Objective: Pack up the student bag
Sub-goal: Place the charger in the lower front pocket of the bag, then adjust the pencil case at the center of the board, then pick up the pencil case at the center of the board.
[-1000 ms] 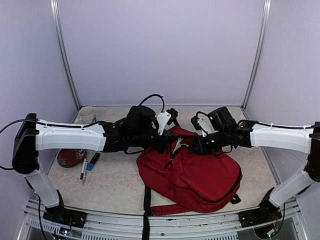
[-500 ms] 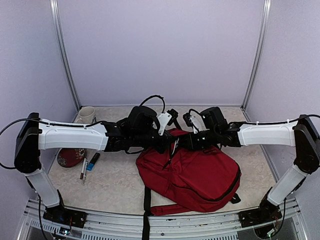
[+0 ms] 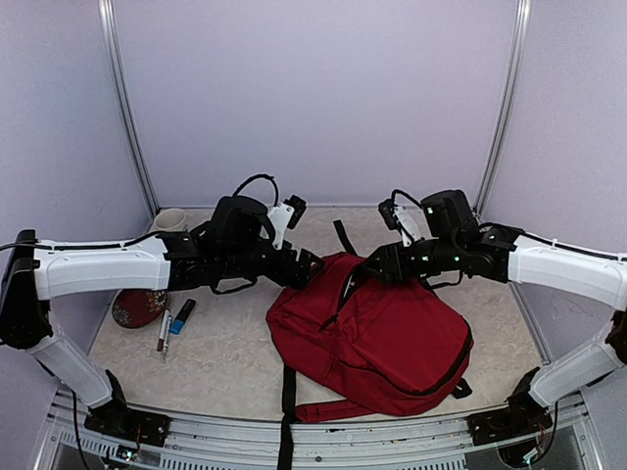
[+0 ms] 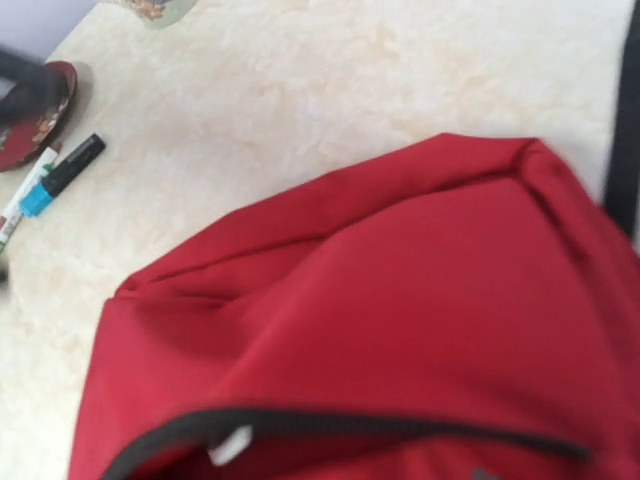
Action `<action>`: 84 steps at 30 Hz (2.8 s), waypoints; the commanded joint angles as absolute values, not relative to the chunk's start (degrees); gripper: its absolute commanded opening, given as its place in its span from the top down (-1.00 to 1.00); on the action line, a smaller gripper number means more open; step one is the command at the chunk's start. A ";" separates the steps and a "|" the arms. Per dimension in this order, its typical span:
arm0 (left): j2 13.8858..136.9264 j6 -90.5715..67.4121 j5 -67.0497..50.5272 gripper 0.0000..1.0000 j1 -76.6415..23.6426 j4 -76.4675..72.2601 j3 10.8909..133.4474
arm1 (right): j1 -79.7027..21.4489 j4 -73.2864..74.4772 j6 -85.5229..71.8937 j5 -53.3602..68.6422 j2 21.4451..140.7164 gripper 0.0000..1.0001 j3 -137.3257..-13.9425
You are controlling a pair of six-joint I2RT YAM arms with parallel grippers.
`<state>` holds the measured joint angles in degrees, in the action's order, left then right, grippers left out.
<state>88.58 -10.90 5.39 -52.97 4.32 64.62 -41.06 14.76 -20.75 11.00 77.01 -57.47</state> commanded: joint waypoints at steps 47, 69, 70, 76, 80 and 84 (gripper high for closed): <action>98.90 -18.87 7.23 0.43 -25.98 22.55 46.15 | -34.37 31.24 -7.68 2.44 68.33 -0.44 -56.71; 100.62 -21.83 4.11 1.00 -31.03 31.59 52.11 | -34.35 31.82 -8.52 4.15 66.98 -0.44 -58.71; 99.07 -22.14 4.52 1.00 -31.14 30.81 52.48 | -34.31 31.97 -8.62 4.27 66.91 -0.44 -58.90; 82.21 -22.19 7.16 1.00 -36.27 16.21 56.03 | -34.36 27.71 -9.57 10.84 64.74 -0.43 -59.40; 74.99 -22.75 17.16 1.00 -45.16 8.09 59.89 | -34.36 12.53 -13.56 31.58 63.20 -0.36 -55.67; 71.89 -10.88 19.42 1.00 -58.17 -7.73 61.38 | -35.92 -9.91 -22.57 47.58 65.33 -0.32 -51.78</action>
